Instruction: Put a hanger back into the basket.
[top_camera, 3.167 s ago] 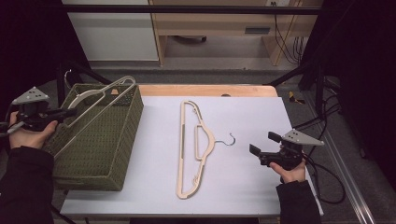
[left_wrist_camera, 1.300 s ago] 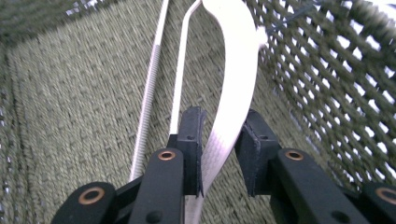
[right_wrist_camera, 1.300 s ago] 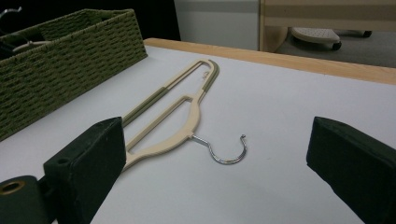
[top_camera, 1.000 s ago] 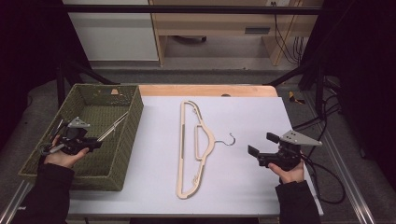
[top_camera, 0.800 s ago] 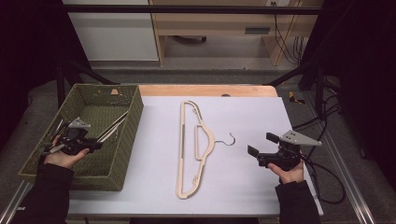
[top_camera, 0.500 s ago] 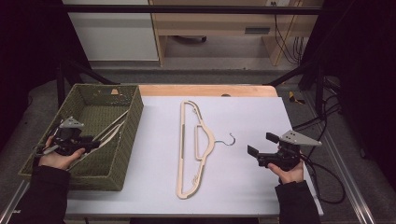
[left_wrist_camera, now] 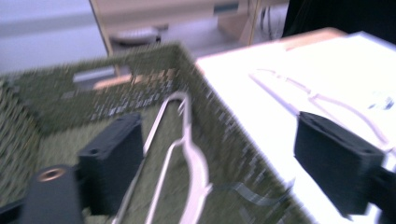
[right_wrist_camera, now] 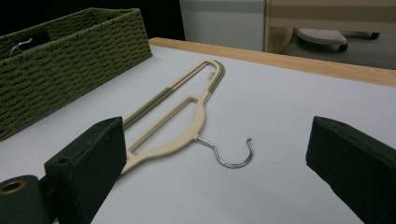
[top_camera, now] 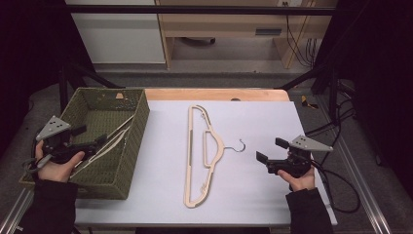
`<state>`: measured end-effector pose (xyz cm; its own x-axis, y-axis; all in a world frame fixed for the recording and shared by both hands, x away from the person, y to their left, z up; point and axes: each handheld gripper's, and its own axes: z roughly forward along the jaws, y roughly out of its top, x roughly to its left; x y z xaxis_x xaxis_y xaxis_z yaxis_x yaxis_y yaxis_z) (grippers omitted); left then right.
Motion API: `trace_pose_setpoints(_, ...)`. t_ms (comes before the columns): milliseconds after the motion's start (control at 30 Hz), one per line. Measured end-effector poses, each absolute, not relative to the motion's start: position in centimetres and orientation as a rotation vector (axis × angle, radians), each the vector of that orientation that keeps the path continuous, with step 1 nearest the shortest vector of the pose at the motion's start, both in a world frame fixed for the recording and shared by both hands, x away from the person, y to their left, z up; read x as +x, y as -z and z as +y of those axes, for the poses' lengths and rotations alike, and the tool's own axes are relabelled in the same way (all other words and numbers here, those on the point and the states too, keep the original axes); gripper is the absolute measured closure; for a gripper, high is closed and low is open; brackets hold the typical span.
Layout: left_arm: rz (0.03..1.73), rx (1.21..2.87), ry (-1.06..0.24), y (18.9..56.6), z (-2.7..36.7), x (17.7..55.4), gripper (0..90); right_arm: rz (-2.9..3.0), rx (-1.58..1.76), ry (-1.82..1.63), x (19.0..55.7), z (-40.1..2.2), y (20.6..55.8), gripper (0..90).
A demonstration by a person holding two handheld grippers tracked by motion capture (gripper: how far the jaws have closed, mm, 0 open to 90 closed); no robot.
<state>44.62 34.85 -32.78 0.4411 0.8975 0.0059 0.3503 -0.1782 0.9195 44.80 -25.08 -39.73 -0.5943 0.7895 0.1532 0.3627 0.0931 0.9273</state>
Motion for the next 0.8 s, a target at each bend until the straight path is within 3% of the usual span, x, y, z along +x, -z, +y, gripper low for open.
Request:
trace_pose_setpoints(133,1.032,1.674,-0.725,32.3,33.1,43.7,9.4,1.998,1.122,-1.501,44.9,-24.8,39.7,7.1)
trace_pose_setpoints(467,0.912,1.594,-0.696,32.3,29.0,41.8,8.0,2.005,1.105,-1.506,45.3,-24.3,39.6,8.2)
trace_pose_setpoints(800,0.819,1.68,-0.675,33.4,24.8,41.2,6.5,2.02,1.097,-1.51,46.2,-23.6,39.8,10.2)
